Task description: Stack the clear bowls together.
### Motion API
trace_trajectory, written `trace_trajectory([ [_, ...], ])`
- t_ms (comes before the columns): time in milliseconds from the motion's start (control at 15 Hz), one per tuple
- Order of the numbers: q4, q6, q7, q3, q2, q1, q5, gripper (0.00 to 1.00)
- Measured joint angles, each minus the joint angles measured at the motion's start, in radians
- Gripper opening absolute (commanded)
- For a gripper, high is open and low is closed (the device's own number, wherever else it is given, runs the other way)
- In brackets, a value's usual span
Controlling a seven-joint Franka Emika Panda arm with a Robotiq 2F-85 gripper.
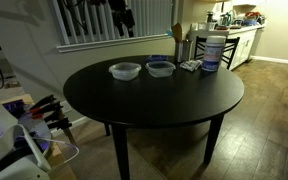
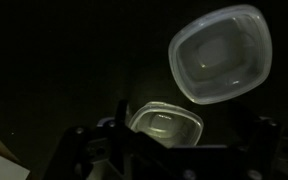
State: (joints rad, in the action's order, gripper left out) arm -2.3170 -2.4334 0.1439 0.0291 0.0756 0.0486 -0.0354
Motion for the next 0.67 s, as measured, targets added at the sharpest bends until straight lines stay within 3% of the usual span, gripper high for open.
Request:
trace_trajectory([
  [467,0.111,-0.27,0.292,0.041,-0.233,-0.001,0.009,1.0],
  [667,0.163,-0.314,0.43,0.086,-0.326,-0.019,0.006,1.0],
])
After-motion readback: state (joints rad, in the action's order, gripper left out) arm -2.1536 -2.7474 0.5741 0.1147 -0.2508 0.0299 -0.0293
